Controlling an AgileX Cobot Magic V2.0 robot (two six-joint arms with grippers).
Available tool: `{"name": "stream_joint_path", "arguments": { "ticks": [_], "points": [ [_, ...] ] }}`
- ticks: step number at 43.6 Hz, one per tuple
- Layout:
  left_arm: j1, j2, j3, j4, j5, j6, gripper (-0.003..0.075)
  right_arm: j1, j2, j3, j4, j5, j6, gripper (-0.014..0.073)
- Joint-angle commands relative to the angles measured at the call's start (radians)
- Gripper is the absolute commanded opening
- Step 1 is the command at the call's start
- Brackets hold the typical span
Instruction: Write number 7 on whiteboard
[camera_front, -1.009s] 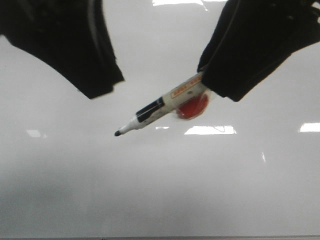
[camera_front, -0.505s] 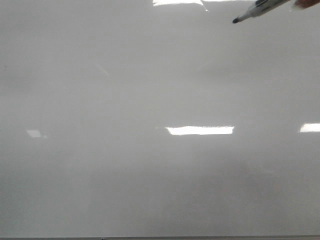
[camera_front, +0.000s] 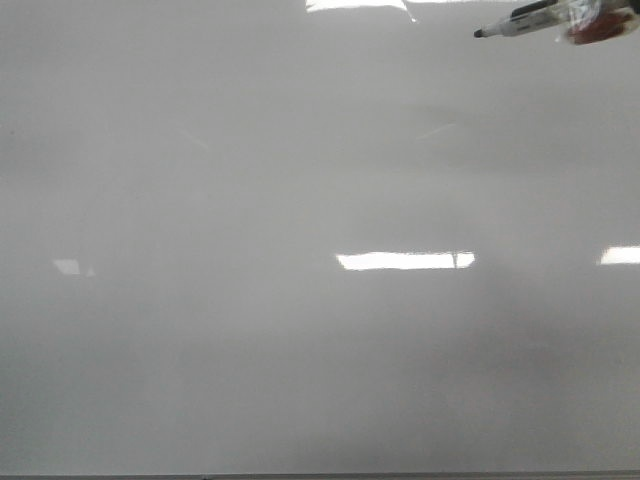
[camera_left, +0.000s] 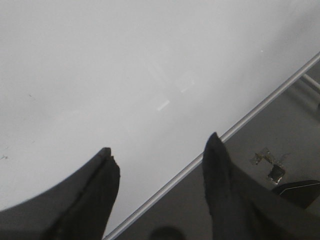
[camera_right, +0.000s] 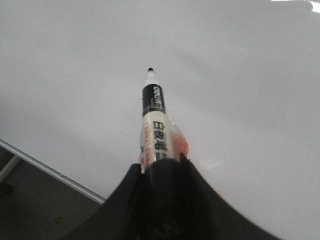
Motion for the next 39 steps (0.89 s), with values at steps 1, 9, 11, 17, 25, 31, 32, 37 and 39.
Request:
{"name": "stream_joint_path", "arguments": {
  "ticks": [1,9,11,17,25,31,32,37,39],
  "points": [
    [0.002,-0.008,-0.026,-0.019,-0.074,-0.011,0.0365,0.011,0.042,-0.036,0.015,-0.141,0.004,-0.0059],
    [0.002,-0.008,-0.026,-0.019,-0.075,-0.011,0.0365,0.011,0.134,-0.068,0.015,-0.219,0.004,-0.0059],
    [0.002,-0.008,-0.026,-0.019,-0.075,-0.011,0.0365,0.011,0.152,-0.073,0.015,-0.234,0.004,-0.0059],
    [0.002,-0.008,-0.026,-0.019,-0.076,-0.011,0.0365,0.011,0.194,-0.078,0.016,-0.282,0.004,-0.0059],
    [0.002,-0.008,-0.026,-0.019,-0.076,-0.011,0.0365,0.023,0.268,-0.119,0.036,-0.289,0.004,-0.0059],
    [0.002,-0.008,-0.026,-0.019,-0.076,-0.011,0.0365,0.049,0.334,-0.172,0.036,-0.281,0.003,-0.0059],
    [0.002,-0.008,-0.026,-0.019,-0.076,-0.011,0.0365,0.049,0.346,-0.177,0.036,-0.273,0.003,-0.0059],
    [0.002,-0.008,-0.026,-0.019,-0.076,-0.011,0.0365,0.028,0.372,-0.191,0.023,-0.27,0.002,-0.0059],
    [0.002,-0.008,-0.026,-0.019,-0.076,-0.011,0.0365,0.007,0.373,-0.192,0.023,-0.258,0.002,-0.0059]
  ]
}}
